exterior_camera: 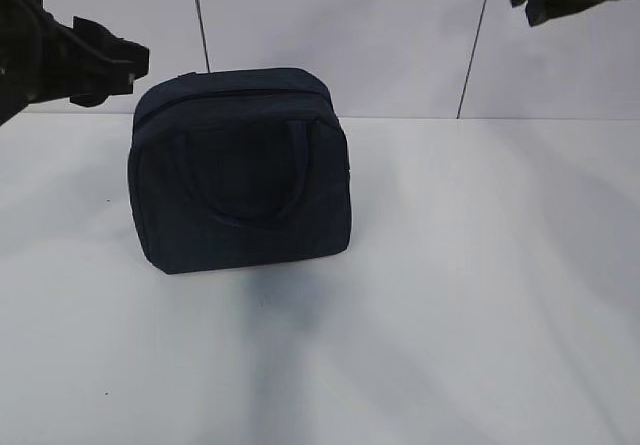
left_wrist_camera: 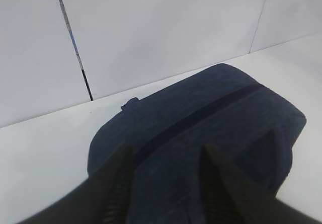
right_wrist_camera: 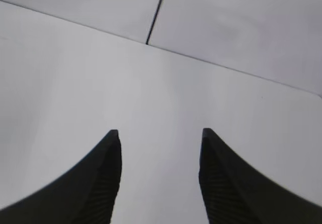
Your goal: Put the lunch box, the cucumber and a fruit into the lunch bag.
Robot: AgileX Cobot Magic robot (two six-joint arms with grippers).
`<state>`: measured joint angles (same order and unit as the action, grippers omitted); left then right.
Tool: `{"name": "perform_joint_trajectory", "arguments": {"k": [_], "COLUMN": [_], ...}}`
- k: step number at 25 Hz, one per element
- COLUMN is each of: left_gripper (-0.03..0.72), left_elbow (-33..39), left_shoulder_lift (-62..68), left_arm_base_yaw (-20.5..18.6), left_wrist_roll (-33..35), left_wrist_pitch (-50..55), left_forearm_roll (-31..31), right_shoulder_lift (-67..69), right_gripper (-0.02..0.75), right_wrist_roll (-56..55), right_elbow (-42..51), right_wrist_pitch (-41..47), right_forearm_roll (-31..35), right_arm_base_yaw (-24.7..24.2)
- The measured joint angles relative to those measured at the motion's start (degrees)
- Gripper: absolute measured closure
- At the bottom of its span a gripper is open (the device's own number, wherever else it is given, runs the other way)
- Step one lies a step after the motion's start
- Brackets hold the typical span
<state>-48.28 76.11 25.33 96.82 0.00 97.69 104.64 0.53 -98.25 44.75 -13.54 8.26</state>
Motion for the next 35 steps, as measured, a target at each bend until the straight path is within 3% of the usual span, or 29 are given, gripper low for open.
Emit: {"name": "perform_joint_trajectory", "arguments": {"k": [9,14,24,35], "left_gripper": [0.379,0.379,0.379,0.379], "left_elbow": [0.00,0.00,0.00,0.00], "left_shoulder_lift": [0.00,-1.06,-9.43,-12.17], "left_arm_base_yaw": [0.00,0.00,0.00,0.00], "left_wrist_roll": [0.00,0.00,0.00,0.00], "left_wrist_pitch": [-2.03,-2.02,-2.28,-2.28], "left_forearm_roll": [0.91,2.88,3.40,3.55], "right_shoulder_lift": [-14.01,-22.98,-41.97,-65.02], "right_gripper": [0.335,0.335,0.335,0.335], "right_wrist_roll": [7.89,9.28,10.83,10.31], "right_elbow": [1.56,5.68,20.59,39.72], "right_wrist_pitch": [5.78,7.35,9.03,11.74], "right_forearm_roll": [12.20,14.51,21.53,22.82], "right_arm_base_yaw": [0.00,0.00,0.00,0.00]}}
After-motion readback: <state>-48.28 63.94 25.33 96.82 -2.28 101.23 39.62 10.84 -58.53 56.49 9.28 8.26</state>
